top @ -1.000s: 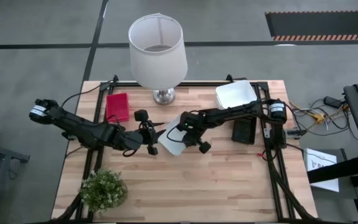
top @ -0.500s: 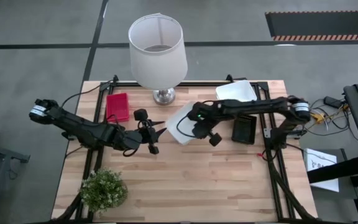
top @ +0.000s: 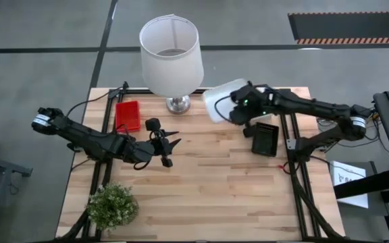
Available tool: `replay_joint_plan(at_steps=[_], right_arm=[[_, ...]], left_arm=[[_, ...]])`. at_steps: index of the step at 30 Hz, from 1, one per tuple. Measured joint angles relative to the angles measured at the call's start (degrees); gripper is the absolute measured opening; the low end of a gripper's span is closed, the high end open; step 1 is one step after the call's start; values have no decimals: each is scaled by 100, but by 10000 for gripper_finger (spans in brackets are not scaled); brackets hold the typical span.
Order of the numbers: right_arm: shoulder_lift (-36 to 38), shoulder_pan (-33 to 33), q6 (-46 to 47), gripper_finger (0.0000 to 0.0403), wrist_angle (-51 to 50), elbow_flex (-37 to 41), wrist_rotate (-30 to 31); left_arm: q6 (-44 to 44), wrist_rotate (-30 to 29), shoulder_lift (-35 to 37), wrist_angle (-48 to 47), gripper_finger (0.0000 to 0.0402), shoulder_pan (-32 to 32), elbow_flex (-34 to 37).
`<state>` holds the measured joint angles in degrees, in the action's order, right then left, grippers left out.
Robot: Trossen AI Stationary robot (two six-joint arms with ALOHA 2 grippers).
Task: Stack baskets by color
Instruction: Stack the left white bin on top of the stacked white bins
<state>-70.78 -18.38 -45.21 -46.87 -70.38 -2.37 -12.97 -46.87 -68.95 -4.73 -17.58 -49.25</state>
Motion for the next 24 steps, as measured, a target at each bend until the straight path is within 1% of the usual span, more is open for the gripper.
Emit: replay_joint_plan(at_steps=[1, 3, 8, 15, 24], right_arm=[[68, -83, -33, 9, -110, 8, 169], [174, -273, -20, 9, -213, 14, 305], [353, -755, 211, 9, -299, 29, 281], [428, -1256, 182, 8, -636, 80, 222], [577, -1856, -61, 8, -670, 602, 191]], left_arm=[[0, 2, 0, 2, 118, 0, 0], [-54, 2, 0, 0, 118, 0, 0], [-149, 3, 0, -10, 118, 0, 0], [-435, 4, 7, -18, 118, 0, 0], [-446, 3, 9, -39, 118, 0, 0]])
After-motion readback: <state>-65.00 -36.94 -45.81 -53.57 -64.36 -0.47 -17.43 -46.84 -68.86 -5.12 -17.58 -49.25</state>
